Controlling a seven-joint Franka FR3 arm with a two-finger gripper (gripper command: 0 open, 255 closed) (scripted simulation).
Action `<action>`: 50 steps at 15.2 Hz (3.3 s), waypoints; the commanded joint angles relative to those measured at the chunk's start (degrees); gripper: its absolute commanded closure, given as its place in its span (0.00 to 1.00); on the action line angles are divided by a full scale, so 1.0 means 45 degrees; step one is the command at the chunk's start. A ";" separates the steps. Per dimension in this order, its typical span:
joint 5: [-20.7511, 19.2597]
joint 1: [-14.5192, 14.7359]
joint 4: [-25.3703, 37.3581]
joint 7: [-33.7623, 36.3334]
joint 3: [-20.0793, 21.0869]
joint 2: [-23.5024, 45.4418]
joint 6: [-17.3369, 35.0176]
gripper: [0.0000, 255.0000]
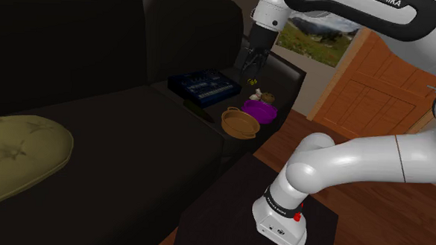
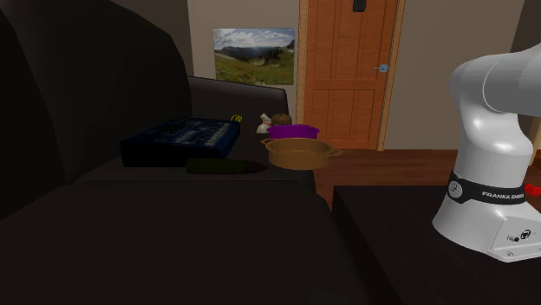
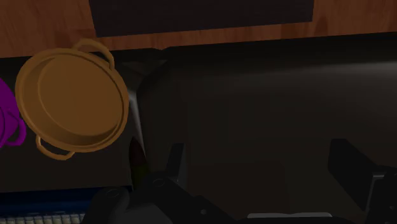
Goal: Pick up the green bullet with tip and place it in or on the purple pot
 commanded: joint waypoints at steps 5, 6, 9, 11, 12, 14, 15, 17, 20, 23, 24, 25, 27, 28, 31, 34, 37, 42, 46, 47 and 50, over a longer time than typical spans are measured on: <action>-0.0356 -0.0159 -0.0796 -0.0613 -0.0438 0.0814 0.1618 0.00; -0.0438 -0.0199 -0.0953 -0.0761 -0.0549 0.1062 0.2027 0.00; -0.0664 -0.0315 -0.1319 -0.1195 -0.0884 0.1912 0.3260 0.00; -0.0792 -0.0389 -0.1474 -0.1480 -0.1106 0.2563 0.4079 0.00; -0.0848 -0.0422 -0.1524 -0.1621 -0.1219 0.2912 0.4486 0.00; -0.0943 -0.0484 -0.1570 -0.1903 -0.1441 0.3653 0.5289 0.00; -0.0979 -0.0513 -0.1565 -0.2045 -0.1551 0.4045 0.5684 0.00; -0.1028 -0.0562 -0.1499 -0.2333 -0.1770 0.4865 0.6455 0.00; -0.1031 -0.0616 -0.1263 -0.2781 -0.2090 0.6174 0.7554 0.00; -0.0928 -0.0656 -0.0865 -0.3261 -0.2390 0.7559 0.8561 0.00; -0.0868 -0.0670 -0.0696 -0.3431 -0.2481 0.8033 0.8873 0.00; -0.0794 -0.0684 -0.0510 -0.3605 -0.2569 0.8513 0.9171 0.00; -0.0605 -0.0725 -0.0087 -0.3970 -0.2719 0.9485 0.9724 0.00; -0.0491 -0.0751 0.0151 -0.4159 -0.2783 0.9977 0.9978 0.00; -0.0089 -0.0868 0.0965 -0.4742 -0.2916 1.1464 1.0645 0.00; 0.0357 -0.1071 0.1929 -0.5317 -0.2937 1.2959 1.1162 0.00; 0.0687 -0.1270 0.2636 -0.5700 -0.2872 1.4078 1.1563 0.00; 0.0927 -0.1348 0.2595 -0.5863 -0.2759 1.4739 1.2249 0.00; 0.1004 -0.1377 0.2597 -0.5915 -0.2718 1.4956 1.2460 0.00; 0.1004 -0.1377 0.2597 -0.5915 -0.2718 1.4956 1.2460 0.00; 0.1004 -0.1377 0.2597 -0.5915 -0.2718 1.4956 1.2460 0.00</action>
